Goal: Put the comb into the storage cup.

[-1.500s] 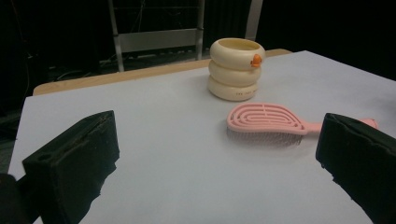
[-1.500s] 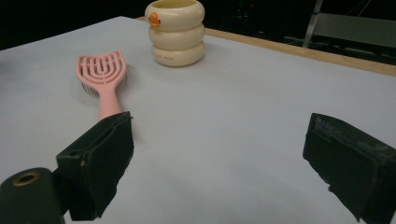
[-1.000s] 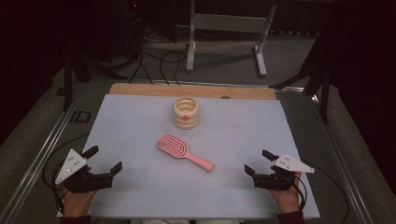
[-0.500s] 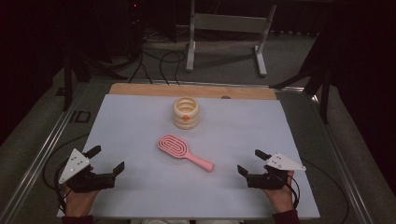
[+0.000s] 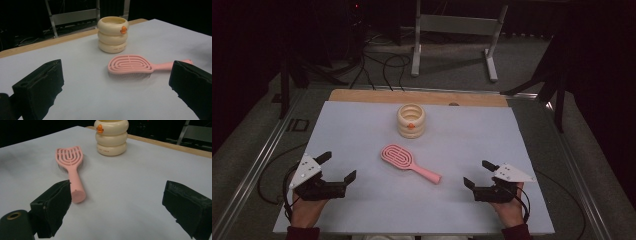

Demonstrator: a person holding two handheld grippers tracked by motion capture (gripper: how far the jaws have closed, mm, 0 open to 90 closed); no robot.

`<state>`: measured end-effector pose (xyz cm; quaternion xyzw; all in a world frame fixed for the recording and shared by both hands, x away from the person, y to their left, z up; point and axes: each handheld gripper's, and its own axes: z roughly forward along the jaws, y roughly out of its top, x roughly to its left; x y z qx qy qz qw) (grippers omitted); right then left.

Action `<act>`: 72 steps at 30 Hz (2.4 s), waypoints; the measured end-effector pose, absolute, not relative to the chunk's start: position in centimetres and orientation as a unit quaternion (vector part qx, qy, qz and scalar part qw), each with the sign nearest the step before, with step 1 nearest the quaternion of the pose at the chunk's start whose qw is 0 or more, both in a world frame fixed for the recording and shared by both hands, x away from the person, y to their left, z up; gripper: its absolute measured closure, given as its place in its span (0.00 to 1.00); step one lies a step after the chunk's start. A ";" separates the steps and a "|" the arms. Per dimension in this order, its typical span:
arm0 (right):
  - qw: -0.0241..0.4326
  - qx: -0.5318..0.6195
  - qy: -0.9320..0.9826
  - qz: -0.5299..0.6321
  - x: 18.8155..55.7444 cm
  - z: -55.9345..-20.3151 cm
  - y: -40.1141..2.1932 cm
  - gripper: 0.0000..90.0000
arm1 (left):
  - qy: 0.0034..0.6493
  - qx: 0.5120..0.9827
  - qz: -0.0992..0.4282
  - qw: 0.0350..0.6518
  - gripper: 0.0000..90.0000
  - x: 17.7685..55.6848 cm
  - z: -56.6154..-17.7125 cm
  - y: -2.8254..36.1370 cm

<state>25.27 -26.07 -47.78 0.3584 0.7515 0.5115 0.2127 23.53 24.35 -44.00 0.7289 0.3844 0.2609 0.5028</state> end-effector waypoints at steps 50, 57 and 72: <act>0.214 0.350 0.816 0.407 29.8 -49.4 -19.3 0.95 | 0.397 0.707 0.277 0.515 0.00 22.6 -43.8 26.0; 0.200 0.340 0.834 0.386 30.1 -50.2 -18.5 1.00 | 0.397 0.706 0.279 0.516 0.00 22.6 -43.8 26.0; 0.157 0.299 0.870 0.360 28.9 -51.5 -16.9 1.00 | 0.399 0.704 0.284 0.514 0.00 22.5 -43.8 26.1</act>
